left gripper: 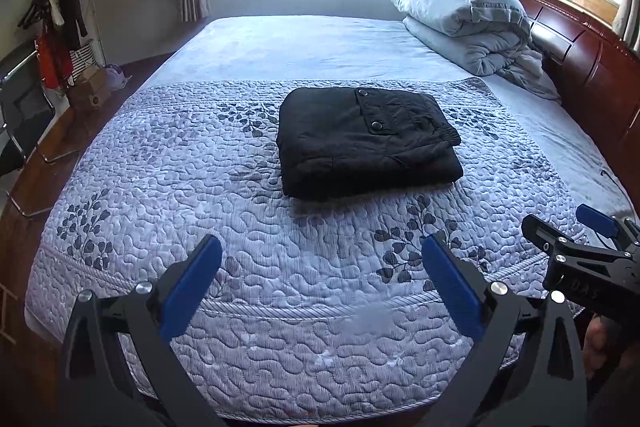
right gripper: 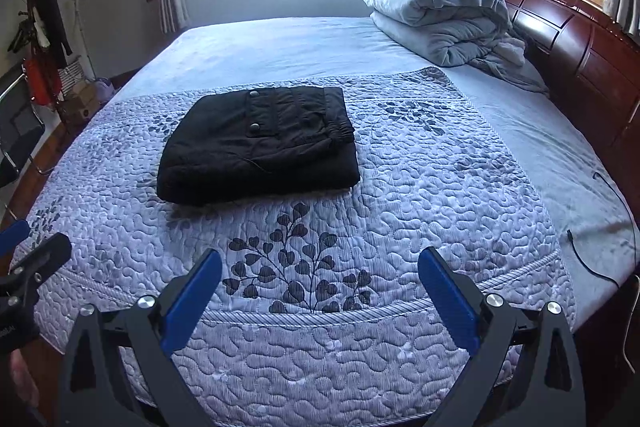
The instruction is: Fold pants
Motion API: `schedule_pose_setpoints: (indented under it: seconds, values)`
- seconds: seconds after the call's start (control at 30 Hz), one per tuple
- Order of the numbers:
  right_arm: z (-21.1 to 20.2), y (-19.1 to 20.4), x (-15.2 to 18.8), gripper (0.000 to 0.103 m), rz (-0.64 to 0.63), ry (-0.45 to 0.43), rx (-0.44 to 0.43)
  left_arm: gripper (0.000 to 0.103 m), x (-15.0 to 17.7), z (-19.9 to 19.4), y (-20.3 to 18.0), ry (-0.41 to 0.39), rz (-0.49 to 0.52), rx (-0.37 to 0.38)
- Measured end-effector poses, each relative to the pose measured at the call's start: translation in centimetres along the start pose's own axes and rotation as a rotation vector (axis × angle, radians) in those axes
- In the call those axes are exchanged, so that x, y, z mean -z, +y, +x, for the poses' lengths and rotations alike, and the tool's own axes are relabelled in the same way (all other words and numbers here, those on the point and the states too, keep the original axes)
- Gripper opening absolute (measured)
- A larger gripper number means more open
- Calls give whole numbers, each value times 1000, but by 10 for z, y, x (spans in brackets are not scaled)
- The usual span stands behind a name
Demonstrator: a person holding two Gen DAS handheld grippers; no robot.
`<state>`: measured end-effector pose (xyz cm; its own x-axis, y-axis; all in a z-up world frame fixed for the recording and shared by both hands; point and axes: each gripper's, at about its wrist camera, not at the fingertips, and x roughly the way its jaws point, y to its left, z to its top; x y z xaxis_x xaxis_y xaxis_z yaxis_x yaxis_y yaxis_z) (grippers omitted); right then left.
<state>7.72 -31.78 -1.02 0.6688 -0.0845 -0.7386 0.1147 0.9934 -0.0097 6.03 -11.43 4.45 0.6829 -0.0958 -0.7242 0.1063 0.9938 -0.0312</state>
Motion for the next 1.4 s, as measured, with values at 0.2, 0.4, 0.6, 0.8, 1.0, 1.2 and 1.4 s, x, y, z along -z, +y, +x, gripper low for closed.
schedule_pose_setpoints:
  seconds: [0.2,0.4,0.6,0.8,1.0,1.2,1.4]
  values:
    - [1,-1,0,99,-3,1,2,100,1,0,-2,1,8,-7]
    - [3,-4,0,99,3,3,4,100,1,2,-2,6,8,-10]
    - [4,-6,-1,99,5,2,4,100,-1,3,-1,5,4,-13]
    - [3,-5,-3,99,0,-2,8,100,-1,3,-2,4,7,-15]
    - [3,-4,-3,99,-3,-1,8,100,-2,3,-1,2,6,-13]
    - [4,-3,-4,99,-10,0,7,100,-3,4,-1,5,1,-11]
    - [6,-2,-3,99,-12,7,8,100,-1,6,-1,9,0,-8]
